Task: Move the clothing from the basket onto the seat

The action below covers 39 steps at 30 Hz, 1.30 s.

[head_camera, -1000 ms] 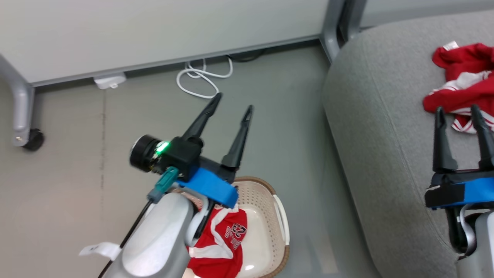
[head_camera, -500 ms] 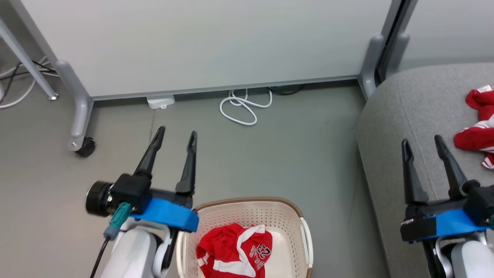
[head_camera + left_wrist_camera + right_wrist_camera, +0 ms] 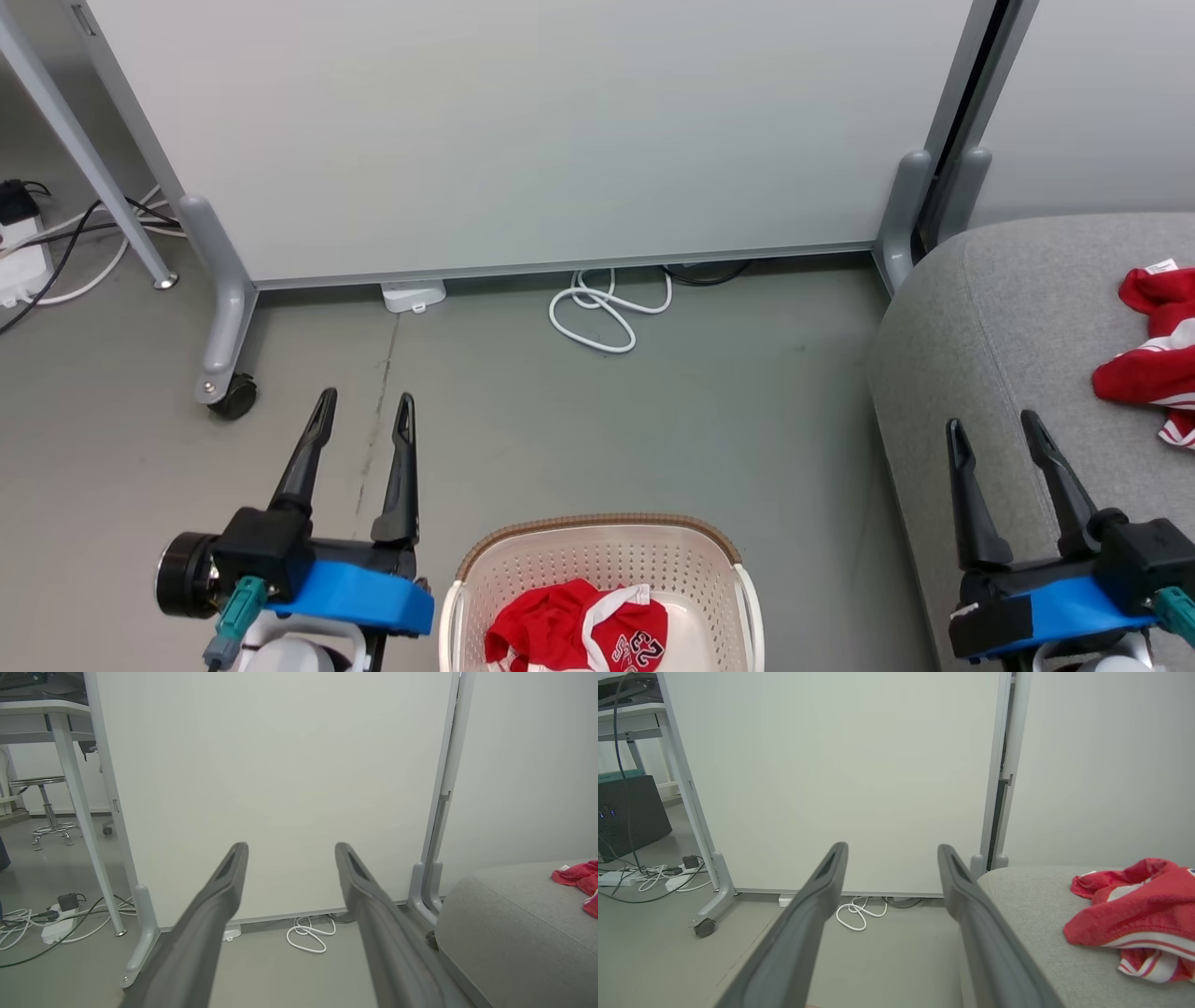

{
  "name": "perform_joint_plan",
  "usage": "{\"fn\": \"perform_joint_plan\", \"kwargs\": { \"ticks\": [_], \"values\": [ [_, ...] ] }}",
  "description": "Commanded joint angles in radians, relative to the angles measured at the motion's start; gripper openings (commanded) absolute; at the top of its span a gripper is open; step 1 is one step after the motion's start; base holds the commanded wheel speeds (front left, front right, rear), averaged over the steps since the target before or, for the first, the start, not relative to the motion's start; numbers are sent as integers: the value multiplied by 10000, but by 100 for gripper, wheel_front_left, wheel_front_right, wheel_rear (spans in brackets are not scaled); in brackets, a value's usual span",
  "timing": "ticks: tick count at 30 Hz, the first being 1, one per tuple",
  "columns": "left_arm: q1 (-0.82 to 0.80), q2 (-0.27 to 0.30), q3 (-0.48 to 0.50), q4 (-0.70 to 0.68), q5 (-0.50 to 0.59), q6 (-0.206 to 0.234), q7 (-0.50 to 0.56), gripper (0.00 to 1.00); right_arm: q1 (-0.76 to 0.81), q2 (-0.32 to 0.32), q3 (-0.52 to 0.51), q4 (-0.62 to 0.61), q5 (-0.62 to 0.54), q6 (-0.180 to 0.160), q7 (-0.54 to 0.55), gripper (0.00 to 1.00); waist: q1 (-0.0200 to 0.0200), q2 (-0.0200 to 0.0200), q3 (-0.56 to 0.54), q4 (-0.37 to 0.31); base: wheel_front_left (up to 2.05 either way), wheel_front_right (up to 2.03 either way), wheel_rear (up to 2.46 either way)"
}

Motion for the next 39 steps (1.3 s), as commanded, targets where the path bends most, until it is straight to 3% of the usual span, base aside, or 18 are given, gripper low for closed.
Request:
{"fn": "perform_joint_plan", "kwargs": {
  "ticks": [1,39],
  "values": [
    [191,-35,96,-83,8,-66,-27,100,223,54,-14,-26,-3,1,-39,100,1,0,-89,10,0,0,0],
    [690,-271,587,-47,385,-409,-27,100,455,333,76,172,-97,3,-39,100,1,0,-254,111,0,0,0]
  ]
}}
